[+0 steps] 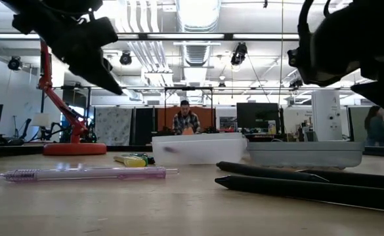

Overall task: Pick & place school supplies into a supply box
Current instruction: Put the black pen into the supply box, then put the orange pencil into the supply box

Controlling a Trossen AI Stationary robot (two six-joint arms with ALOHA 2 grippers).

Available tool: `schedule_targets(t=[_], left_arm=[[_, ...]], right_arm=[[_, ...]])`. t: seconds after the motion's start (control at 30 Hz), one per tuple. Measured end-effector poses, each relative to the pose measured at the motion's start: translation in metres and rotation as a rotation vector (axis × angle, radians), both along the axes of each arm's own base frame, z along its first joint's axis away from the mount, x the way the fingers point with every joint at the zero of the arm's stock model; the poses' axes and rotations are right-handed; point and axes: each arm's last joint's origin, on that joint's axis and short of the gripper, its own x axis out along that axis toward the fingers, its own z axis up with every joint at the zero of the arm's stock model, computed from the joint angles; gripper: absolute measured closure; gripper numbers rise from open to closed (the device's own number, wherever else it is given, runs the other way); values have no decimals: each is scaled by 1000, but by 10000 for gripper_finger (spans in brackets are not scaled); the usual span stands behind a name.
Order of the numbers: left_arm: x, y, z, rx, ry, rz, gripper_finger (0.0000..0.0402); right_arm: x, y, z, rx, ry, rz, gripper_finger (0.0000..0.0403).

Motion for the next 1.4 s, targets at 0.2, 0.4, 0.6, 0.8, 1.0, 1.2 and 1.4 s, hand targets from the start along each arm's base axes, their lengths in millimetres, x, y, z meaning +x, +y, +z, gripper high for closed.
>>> schedule_targets(t=[0.2, 0.4, 0.6, 0.8, 1.0, 1.2, 1.4], left_arm=[[2, 0, 8, -54, -17, 43, 299], [0, -3, 7, -155, -20, 115, 299], [-3, -16, 3, -190, 30, 80, 299], [-5, -29, 1, -190, 57, 22, 299], [-6, -32, 1, -184, 57, 14, 299], [-7, -31, -1, -172, 67, 28, 299], [-8, -31, -4, -169, 80, 28, 299]], right_arm=[[-2, -3, -2, -23, -23, 6, 378], [-7, -3, 29, -95, -222, -17, 380], [-16, -21, 94, -148, -508, -102, 380], [1, -80, 128, -227, -646, -275, 380], [50, -169, 106, -199, -750, -418, 356], [53, -216, 64, -76, -603, -537, 269], [42, -200, 63, -16, -545, -427, 216]])
